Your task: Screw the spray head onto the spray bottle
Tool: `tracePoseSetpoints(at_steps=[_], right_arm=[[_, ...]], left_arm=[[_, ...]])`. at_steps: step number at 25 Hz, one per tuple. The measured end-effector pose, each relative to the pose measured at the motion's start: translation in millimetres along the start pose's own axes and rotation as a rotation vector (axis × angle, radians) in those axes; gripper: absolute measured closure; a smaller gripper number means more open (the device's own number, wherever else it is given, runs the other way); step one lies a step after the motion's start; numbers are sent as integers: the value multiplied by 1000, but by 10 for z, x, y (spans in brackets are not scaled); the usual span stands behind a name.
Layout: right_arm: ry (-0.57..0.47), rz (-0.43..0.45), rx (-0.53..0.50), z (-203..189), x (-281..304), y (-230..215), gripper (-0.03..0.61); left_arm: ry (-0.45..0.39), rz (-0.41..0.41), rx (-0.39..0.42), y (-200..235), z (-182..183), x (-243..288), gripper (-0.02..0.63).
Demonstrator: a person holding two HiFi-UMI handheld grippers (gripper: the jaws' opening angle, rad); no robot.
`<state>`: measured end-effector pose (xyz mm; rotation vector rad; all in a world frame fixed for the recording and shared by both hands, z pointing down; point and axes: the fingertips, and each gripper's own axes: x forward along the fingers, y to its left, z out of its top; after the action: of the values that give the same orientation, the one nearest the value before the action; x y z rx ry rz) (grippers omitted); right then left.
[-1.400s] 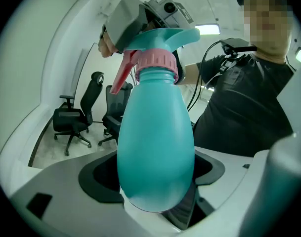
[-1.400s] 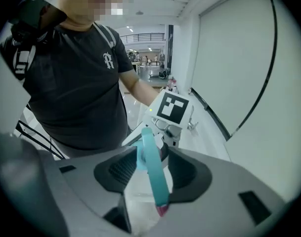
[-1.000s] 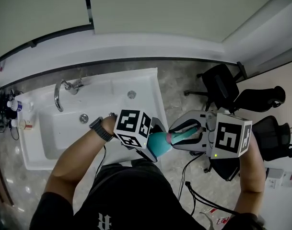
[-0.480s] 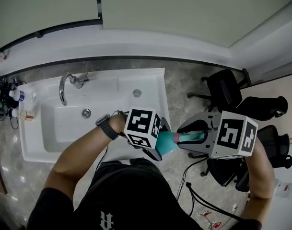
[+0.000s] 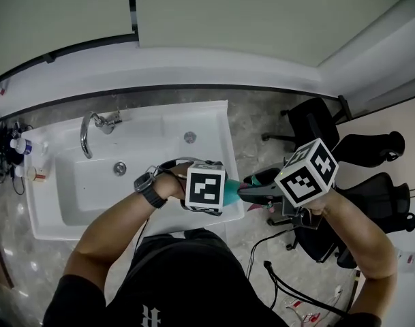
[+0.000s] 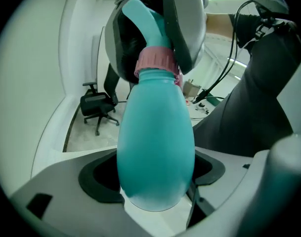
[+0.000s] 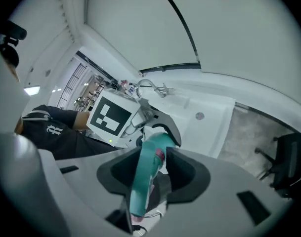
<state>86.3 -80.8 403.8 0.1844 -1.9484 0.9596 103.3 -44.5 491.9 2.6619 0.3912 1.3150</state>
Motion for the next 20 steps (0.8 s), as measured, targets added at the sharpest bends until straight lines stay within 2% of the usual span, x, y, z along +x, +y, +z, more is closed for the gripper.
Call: tracePoseSetpoints(at_steps=[2,3,5,7,8,9,11,12,13,15,18,20], right_arm=[[-15,4,-12,-1,44,55,435],[-21,3,-29,4,38,90,403],[-42,8,-64,47,-43,153,381],[-96,42,-148,155,-257,297,343],[-144,66,-244,227,-421,438,342],[-211,92,-388,300,-614,636,342],[-366,141,-753,366,-990,1102,342],[-388,147,-907,294,-1114,1237,342],[-360,137,-1023,182,-1169,1266,342],[-250,107,-1172,37,-1107,1166,342],[-117,100,-1314,-18,-877,1078,342],[-61,76,-1402,-48,-776,1123,342]], left_arm=[[-27,-59,-16,-79,-3,15,224],[-48,-88,-22,-116,8,14,224],[-88,-138,-25,-176,16,6,224],[-122,-186,-13,-249,10,-4,224],[-141,-212,3,-299,18,-18,224],[-162,-241,25,-360,31,-43,224],[-202,-316,84,-515,64,-128,224],[-221,-361,115,-602,86,-180,224],[-241,-408,146,-688,116,-235,224],[-285,-508,200,-863,200,-354,224],[-354,-660,261,-1137,351,-532,224],[-374,-734,281,-1257,423,-597,224]])
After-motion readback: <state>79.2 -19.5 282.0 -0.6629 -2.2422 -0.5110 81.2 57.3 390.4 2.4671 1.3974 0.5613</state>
